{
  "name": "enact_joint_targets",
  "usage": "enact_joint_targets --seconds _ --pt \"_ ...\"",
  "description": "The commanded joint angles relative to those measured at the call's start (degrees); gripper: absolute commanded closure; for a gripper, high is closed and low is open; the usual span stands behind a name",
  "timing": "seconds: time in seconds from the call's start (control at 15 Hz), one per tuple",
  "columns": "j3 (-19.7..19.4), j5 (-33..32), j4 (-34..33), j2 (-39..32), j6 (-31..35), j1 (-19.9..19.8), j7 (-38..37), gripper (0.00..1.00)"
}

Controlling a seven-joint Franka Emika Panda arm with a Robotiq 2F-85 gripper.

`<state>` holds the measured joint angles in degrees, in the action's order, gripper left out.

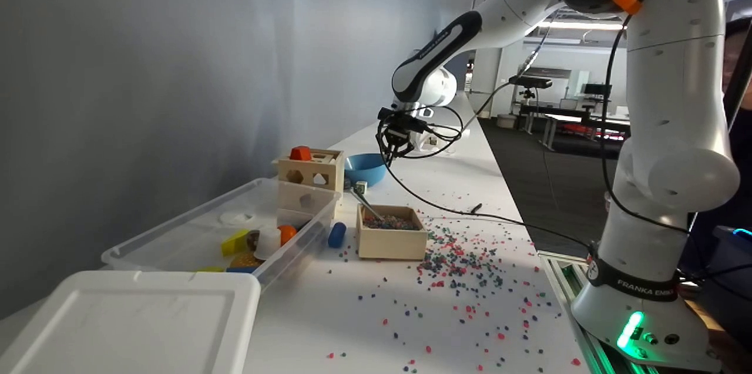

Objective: Empty the contents of the blue bowl into the smaller wooden box

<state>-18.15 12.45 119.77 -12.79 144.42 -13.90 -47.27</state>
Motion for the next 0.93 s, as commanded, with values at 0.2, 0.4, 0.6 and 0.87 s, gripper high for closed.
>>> enact_joint_targets --seconds 0.2,0.4,0.6,0.87 --pt "-3.33 -11.96 4.97 0.53 3.1 1.76 -7.29 0.56" --pt "-4.34 -15.12 9.55 4.74 3.94 2.25 -7.28 0.36" --pt "-7.12 -26.97 15.66 11.8 9.79 3.86 -13.49 0.15" --pt "-7.43 -45.44 18.73 20.99 8.45 2.04 -21.3 0.0"
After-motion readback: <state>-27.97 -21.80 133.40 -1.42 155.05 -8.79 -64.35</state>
